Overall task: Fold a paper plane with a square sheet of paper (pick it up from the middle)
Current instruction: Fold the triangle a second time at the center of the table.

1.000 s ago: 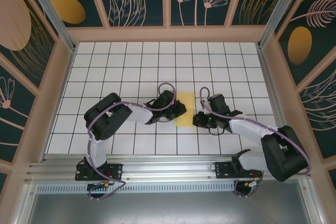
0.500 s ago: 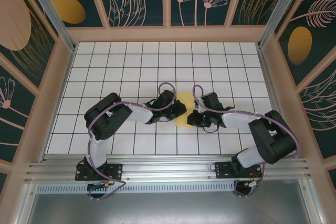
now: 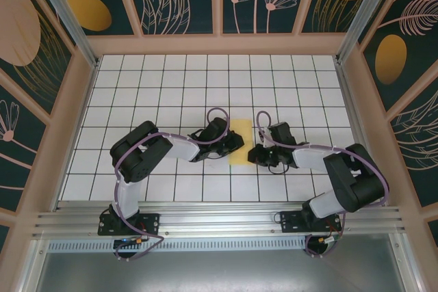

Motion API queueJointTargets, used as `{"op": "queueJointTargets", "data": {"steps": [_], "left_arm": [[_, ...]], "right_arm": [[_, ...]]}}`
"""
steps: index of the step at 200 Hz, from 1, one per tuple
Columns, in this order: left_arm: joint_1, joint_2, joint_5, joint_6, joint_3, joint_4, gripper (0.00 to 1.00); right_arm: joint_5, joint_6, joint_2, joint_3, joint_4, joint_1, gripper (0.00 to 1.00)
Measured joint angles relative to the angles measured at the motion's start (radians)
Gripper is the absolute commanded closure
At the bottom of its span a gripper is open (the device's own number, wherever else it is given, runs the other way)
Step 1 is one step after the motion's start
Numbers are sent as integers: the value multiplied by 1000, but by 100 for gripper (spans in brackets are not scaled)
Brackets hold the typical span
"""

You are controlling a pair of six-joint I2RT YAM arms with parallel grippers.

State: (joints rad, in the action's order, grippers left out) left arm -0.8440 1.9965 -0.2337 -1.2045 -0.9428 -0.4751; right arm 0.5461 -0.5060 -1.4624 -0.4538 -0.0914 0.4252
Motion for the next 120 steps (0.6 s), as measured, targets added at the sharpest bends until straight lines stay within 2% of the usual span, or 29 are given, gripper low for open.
{"op": "queueJointTargets", "data": {"steps": [38, 120], "left_arm": [[-1, -13, -8, 29, 0, -11, 66], [-18, -21, -78, 21, 9, -116, 68]], "right_arm": [[77, -2, -11, 31, -53, -50, 92], [108, -6, -24, 32, -67, -64, 94]]}}
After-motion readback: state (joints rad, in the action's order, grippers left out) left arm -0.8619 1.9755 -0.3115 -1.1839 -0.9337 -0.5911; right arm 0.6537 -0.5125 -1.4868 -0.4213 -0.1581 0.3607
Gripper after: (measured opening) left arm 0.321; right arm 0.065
